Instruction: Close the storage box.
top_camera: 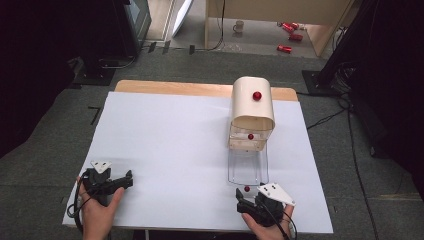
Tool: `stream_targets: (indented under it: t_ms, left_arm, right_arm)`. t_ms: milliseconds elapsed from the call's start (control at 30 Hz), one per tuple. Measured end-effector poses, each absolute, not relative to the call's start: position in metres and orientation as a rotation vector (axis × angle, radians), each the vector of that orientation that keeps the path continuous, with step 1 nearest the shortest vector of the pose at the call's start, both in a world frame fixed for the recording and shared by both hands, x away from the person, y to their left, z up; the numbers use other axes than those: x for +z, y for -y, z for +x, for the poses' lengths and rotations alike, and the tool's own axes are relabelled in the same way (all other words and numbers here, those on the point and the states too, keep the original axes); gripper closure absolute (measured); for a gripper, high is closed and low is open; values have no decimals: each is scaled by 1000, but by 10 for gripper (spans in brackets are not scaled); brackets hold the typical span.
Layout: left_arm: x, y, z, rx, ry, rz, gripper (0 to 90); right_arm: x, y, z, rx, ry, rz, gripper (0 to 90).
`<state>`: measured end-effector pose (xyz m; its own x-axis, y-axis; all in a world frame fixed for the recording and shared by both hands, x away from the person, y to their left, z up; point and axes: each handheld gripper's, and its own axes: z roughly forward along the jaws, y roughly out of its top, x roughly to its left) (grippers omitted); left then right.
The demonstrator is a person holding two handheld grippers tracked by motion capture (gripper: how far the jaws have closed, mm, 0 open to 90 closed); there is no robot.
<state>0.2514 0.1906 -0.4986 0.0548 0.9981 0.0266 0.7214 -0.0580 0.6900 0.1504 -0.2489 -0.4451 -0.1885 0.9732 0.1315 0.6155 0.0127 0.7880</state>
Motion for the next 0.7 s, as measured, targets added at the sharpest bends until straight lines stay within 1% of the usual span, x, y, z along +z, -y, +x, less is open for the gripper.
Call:
stream_targets:
  t_ms: [200, 233, 267, 500, 600, 700]
  left_arm:
    - [-499, -191, 251, 716, -1717, 1834, 0]
    - [-499, -191, 251, 716, -1717, 1834, 0]
    - [-499, -191, 251, 716, -1718, 1832, 0]
    - [-499, -191, 251, 716, -1717, 1834, 0]
    - [-499, -191, 251, 716, -1717, 1833, 0]
    - [-499, -191, 252, 716, -1717, 1833, 0]
  right_arm:
    - [-453, 246, 146, 1005, -1826, 1647, 270]
    - [-456, 246, 146, 995, -1825, 1653, 300]
    - [-456, 246, 146, 995, -1825, 1653, 300]
    - [-472, 243, 150, 951, -1826, 1688, 444]
    - [-476, 242, 152, 947, -1821, 1703, 539]
    - [-479, 242, 155, 954, -1815, 1710, 603]
